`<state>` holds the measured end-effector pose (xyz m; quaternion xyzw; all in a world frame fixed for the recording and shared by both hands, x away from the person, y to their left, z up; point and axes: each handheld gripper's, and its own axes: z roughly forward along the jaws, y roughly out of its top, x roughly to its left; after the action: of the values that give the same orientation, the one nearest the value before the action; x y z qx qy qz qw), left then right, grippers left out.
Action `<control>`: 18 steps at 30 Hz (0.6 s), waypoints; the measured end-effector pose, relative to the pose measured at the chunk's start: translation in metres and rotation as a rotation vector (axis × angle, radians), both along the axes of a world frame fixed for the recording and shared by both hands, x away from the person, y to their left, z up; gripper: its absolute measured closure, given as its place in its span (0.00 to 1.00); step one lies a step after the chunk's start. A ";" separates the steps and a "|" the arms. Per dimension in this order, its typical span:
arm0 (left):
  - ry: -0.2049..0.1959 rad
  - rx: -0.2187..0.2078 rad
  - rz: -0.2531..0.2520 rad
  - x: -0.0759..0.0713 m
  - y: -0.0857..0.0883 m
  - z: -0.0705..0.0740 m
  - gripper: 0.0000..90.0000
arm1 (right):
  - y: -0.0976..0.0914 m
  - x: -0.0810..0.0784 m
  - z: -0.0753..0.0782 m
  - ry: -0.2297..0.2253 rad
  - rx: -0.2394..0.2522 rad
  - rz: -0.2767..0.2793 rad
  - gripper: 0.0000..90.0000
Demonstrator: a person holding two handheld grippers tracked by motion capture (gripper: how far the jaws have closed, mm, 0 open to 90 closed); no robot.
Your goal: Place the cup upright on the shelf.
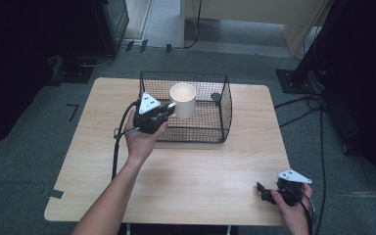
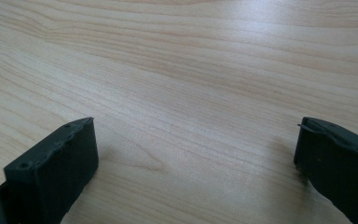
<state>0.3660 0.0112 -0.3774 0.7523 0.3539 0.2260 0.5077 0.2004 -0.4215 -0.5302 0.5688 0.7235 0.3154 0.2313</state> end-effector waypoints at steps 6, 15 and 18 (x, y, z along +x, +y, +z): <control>0.014 0.020 0.034 0.015 -0.005 -0.010 0.91 | 0.000 0.000 0.000 0.000 -0.001 0.000 0.00; 0.055 0.039 0.065 0.031 -0.019 -0.029 0.91 | 0.000 0.000 0.000 0.000 -0.001 0.000 0.00; 0.071 0.058 0.070 0.035 -0.023 -0.035 0.91 | 0.000 0.000 0.000 0.000 -0.001 0.000 0.00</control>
<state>0.4014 -0.0122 -0.4120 0.7612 0.3911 0.2271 0.4647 0.2004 -0.4216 -0.5303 0.5685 0.7237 0.3153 0.2315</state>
